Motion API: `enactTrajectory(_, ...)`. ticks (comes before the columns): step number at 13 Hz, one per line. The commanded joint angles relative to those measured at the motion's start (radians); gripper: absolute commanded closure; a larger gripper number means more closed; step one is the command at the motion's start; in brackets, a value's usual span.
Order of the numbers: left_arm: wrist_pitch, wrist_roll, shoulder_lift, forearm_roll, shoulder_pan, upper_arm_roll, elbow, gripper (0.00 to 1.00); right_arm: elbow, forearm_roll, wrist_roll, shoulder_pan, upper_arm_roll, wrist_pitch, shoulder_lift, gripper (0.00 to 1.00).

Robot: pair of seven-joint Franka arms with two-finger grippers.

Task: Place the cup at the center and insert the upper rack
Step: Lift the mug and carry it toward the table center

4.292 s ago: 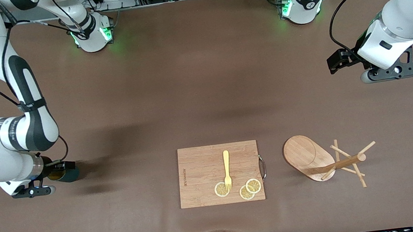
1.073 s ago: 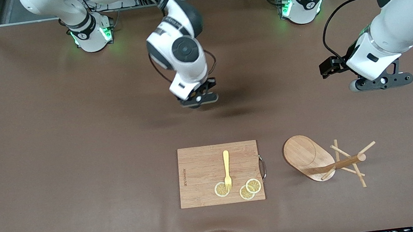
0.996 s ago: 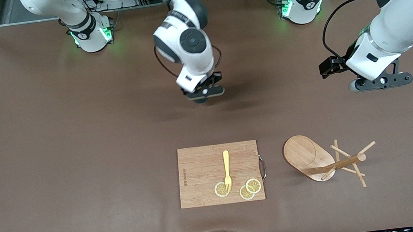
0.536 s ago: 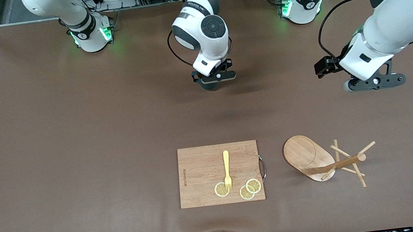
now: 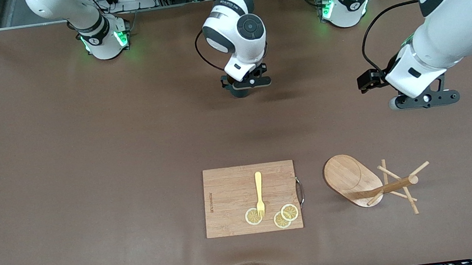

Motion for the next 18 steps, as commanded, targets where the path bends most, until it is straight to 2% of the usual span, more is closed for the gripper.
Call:
enactTrajectory(1, -0.003, -0.017, 0.0, 0.008, 0.004, 0.002, 0.033, 0.0, 0.002, 0.009, 0.023, 0.014, -0.011, 0.007, 0.015, 1.0)
enactTrajectory(4, -0.003, -0.012, -0.008, 0.002, 0.024, 0.003, 0.038, 0.0, 0.003, 0.006, 0.024, 0.008, -0.011, 0.007, 0.017, 0.99)
enactTrajectory(10, -0.017, -0.014, -0.013, -0.004, 0.053, 0.003, 0.035, 0.0, 0.014, 0.007, 0.017, 0.0, -0.011, 0.001, 0.006, 0.41)
enactTrajectory(14, -0.018, -0.076, -0.017, -0.004, 0.049, -0.001, 0.035, 0.0, 0.02, 0.018, 0.006, -0.043, -0.011, -0.005, -0.051, 0.18)
enactTrajectory(16, -0.017, -0.133, -0.026, -0.006, 0.043, -0.005, 0.035, 0.0, 0.021, 0.018, -0.009, -0.087, -0.009, -0.01, -0.114, 0.0)
enactTrajectory(18, -0.017, -0.162, -0.03, -0.007, 0.041, -0.009, 0.035, 0.0, 0.038, 0.018, -0.081, -0.176, -0.009, -0.078, -0.201, 0.0)
